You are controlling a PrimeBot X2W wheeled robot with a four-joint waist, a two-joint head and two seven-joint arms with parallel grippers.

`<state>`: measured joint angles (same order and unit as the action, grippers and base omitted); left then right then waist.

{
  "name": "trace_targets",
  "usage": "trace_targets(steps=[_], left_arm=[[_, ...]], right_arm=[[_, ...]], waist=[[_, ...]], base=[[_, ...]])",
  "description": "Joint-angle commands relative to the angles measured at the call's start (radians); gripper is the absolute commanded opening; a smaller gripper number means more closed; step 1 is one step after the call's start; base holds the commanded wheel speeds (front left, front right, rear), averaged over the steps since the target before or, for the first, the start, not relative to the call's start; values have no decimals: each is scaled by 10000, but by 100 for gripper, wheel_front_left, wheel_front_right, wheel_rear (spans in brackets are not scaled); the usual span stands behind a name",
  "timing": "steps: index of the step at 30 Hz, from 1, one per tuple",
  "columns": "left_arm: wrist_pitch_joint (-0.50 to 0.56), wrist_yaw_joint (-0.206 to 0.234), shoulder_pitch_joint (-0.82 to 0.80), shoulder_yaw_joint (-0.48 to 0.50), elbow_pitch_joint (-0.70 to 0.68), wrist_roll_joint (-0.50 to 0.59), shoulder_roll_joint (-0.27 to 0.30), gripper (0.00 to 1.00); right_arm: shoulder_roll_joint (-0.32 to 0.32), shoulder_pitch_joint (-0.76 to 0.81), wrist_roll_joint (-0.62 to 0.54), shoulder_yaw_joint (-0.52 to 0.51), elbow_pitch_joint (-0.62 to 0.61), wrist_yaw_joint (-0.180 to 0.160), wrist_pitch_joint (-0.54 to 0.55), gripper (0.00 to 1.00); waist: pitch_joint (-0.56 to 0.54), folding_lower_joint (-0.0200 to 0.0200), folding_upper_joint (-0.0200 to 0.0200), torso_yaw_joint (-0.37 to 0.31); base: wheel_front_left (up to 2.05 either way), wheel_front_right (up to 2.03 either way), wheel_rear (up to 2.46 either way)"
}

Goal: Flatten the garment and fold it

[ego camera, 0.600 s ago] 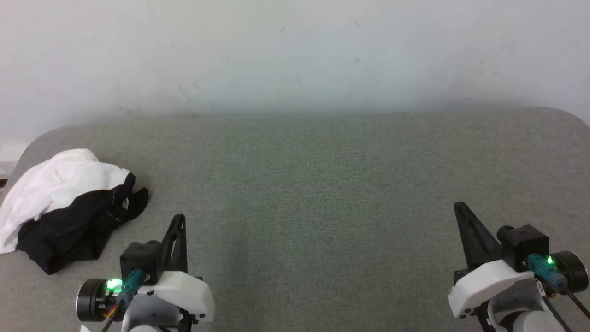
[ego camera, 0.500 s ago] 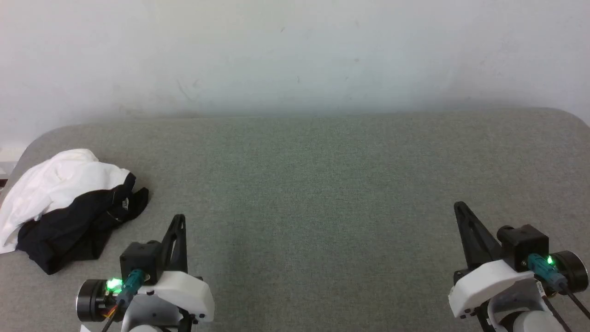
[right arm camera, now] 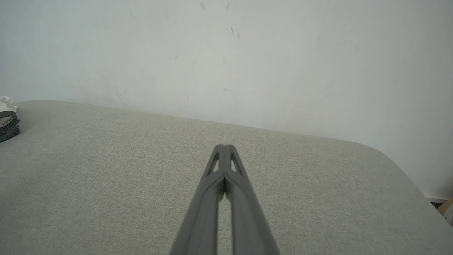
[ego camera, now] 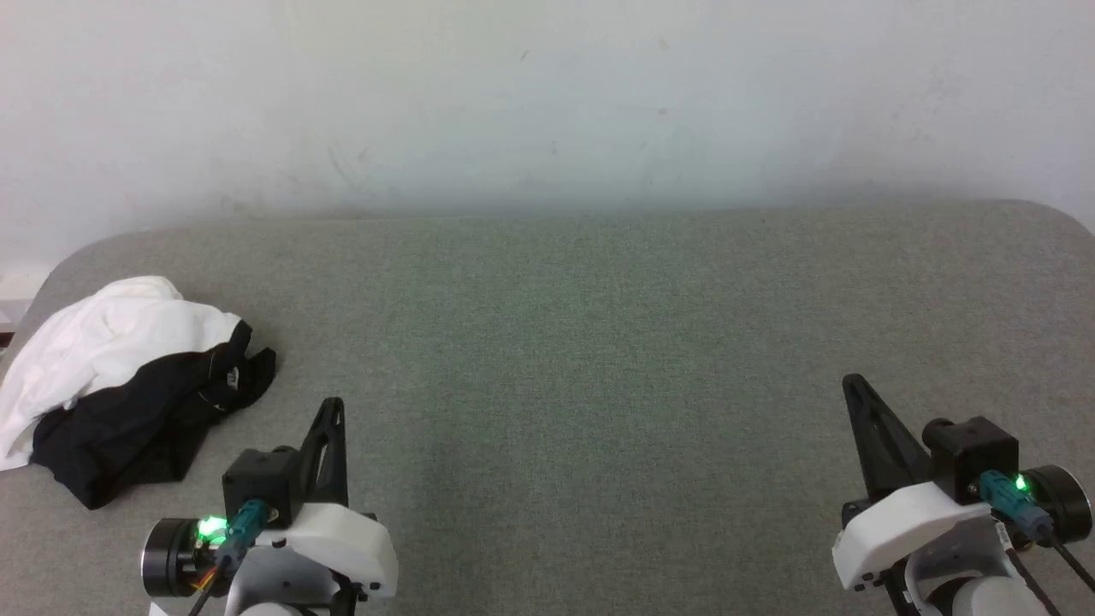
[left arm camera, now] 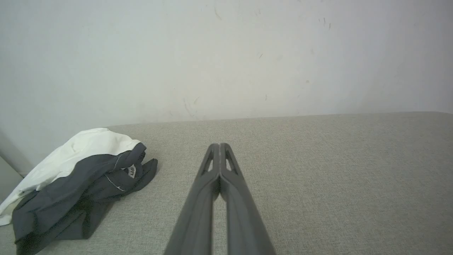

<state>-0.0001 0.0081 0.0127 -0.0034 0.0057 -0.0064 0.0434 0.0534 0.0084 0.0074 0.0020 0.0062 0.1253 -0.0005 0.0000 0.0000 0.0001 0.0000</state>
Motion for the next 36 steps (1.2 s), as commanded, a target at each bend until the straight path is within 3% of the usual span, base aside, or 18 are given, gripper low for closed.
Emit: trace_targets(steps=[1, 18, 19, 36], left_arm=[[1, -81, -127, 34, -57, 64, 68, 0], [1, -81, -127, 34, -57, 64, 68, 0], [0, 0, 0, 0, -2, 0, 0, 100], [-260, 67, 66, -130, 152, -73, -4, 100]], right_arm=[[-32, -84, -74, -20, -62, 54, 5, 0], [-32, -84, -74, -20, -62, 54, 5, 0], [0, 0, 0, 0, 0, 0, 0, 100], [5, 8, 175, -69, 172, -6, -246, 100]], waist=[[0, 0, -1, 0], [0, 0, -1, 0], [0, 0, -1, 0], [-64, 0, -1, -10]], base=[[0, 0, 0], [0, 0, 0], [0, 0, 0], [0, 0, 0]])
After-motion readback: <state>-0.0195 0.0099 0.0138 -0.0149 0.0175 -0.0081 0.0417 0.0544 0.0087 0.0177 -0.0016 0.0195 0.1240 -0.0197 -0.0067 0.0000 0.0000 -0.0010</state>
